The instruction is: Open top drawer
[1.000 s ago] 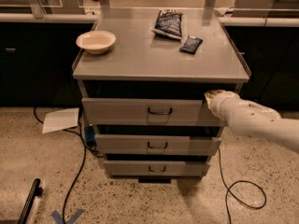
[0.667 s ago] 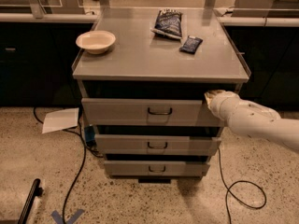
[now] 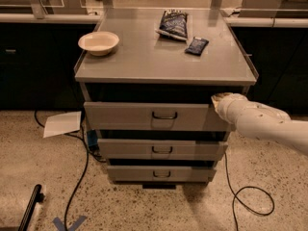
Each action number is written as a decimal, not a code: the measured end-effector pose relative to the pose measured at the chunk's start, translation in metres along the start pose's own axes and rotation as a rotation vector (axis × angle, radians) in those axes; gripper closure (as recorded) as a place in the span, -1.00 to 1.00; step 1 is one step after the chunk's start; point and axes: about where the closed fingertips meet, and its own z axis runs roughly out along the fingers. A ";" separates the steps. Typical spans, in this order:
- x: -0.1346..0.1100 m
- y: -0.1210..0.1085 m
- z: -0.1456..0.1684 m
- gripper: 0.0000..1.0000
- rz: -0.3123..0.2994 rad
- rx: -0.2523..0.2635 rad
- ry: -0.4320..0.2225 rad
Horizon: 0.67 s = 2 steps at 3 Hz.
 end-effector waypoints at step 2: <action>0.007 -0.001 -0.010 1.00 0.000 -0.022 0.051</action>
Offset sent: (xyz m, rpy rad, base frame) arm -0.1456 -0.0791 -0.0509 -0.0098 0.5887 -0.0240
